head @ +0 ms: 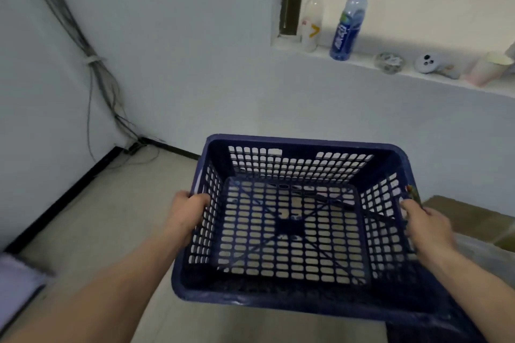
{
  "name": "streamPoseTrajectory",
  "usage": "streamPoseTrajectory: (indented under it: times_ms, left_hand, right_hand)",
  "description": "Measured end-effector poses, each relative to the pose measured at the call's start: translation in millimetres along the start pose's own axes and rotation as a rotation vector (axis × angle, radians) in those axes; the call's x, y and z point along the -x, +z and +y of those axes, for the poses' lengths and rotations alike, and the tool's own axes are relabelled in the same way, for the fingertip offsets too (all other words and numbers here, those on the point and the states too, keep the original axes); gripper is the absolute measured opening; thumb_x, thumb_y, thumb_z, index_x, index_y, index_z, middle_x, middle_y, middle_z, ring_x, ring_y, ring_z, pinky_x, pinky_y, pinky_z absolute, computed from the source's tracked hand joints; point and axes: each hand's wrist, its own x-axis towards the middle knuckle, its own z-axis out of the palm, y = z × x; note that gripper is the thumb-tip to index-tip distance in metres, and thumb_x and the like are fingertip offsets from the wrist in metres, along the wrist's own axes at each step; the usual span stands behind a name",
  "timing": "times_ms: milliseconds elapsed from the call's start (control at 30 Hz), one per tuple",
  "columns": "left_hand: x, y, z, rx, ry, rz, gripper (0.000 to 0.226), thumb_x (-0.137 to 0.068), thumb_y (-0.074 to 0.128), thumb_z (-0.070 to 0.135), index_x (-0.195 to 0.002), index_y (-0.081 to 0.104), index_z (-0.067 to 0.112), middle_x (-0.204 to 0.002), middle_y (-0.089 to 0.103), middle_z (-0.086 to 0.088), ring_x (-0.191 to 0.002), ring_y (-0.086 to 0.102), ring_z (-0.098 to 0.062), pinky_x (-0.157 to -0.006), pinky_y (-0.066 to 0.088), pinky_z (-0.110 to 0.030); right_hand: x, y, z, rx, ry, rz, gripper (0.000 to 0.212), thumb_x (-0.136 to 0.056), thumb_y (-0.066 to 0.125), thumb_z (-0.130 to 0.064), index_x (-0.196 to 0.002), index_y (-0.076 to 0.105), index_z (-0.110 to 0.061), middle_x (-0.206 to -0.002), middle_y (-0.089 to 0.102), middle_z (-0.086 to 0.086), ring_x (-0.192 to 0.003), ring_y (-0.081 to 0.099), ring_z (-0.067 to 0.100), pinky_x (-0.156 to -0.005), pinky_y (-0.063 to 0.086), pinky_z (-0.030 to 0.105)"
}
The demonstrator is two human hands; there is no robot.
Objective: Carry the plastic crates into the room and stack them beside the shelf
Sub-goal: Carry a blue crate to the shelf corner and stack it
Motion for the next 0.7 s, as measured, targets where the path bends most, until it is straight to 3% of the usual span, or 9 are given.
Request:
streamPoseTrajectory:
  times_ms: [100,200,333,467,600,700]
  left_hand:
    - [-16.0,-76.8,-4.6,0.026,-0.002,0.067,0.033,-0.078,0.063,0.016,-0.109,0.054,0.006,-0.095,0.065,-0.017,-0.074,0.060,-0.030,-0.064,0.049,-0.037]
    - [-29.2,-139.9,-8.7,0.066,-0.022,0.117,0.024,-0.084,0.061,0.009,-0.106,0.052,0.005,-0.092,0.063,-0.017,-0.069,0.058,-0.027,-0.060,0.048,-0.035]
    - [-41.5,-209.6,-13.7,0.127,-0.043,0.190,0.026,-0.085,0.060,0.008,-0.109,0.051,0.004,-0.096,0.063,-0.018,-0.069,0.058,-0.025,-0.056,0.048,-0.033]
    - [-53.2,-258.2,-15.7,0.165,-0.064,0.281,0.028,-0.086,0.059,0.007,-0.113,0.051,0.002,-0.098,0.064,-0.019,-0.068,0.059,-0.025,-0.054,0.048,-0.032]
    - [-73.0,-292.7,-12.1,0.179,-0.090,0.341,0.029,-0.086,0.060,0.009,-0.113,0.052,0.003,-0.095,0.065,-0.018,-0.068,0.060,-0.025,-0.055,0.048,-0.034]
    - [-92.9,-312.7,-4.9,0.158,-0.104,0.395,0.033,-0.084,0.060,0.010,-0.115,0.055,0.003,-0.097,0.067,-0.018,-0.073,0.062,-0.028,-0.062,0.050,-0.036]
  right_hand:
    - [46.7,55.1,-27.6,0.044,-0.058,-0.048,0.043,-0.090,0.059,-0.055,-0.084,0.071,-0.014,-0.084,0.073,0.014,-0.082,0.068,0.038,-0.080,0.056,0.048]
    - [82.9,103.6,-54.3,0.066,-0.104,-0.110,0.036,-0.092,0.060,-0.051,-0.084,0.068,-0.017,-0.082,0.071,0.015,-0.075,0.065,0.036,-0.078,0.056,0.052]
    - [117.1,161.2,-91.0,0.096,-0.157,-0.173,0.037,-0.087,0.059,-0.056,-0.085,0.064,-0.019,-0.085,0.072,0.013,-0.082,0.068,0.038,-0.081,0.058,0.055]
    - [139.9,214.7,-132.6,0.109,-0.232,-0.241,0.034,-0.092,0.061,-0.048,-0.080,0.063,-0.016,-0.087,0.072,0.017,-0.083,0.068,0.041,-0.080,0.056,0.051]
    - [130.7,275.0,-157.4,0.124,-0.264,-0.307,0.052,-0.086,0.061,-0.053,-0.088,0.070,-0.002,-0.088,0.074,0.023,-0.084,0.070,0.046,-0.075,0.058,0.056]
    - [123.3,317.6,-175.8,0.120,-0.260,-0.363,0.050,-0.082,0.059,-0.057,-0.084,0.071,-0.008,-0.084,0.074,0.020,-0.081,0.070,0.044,-0.077,0.058,0.057]
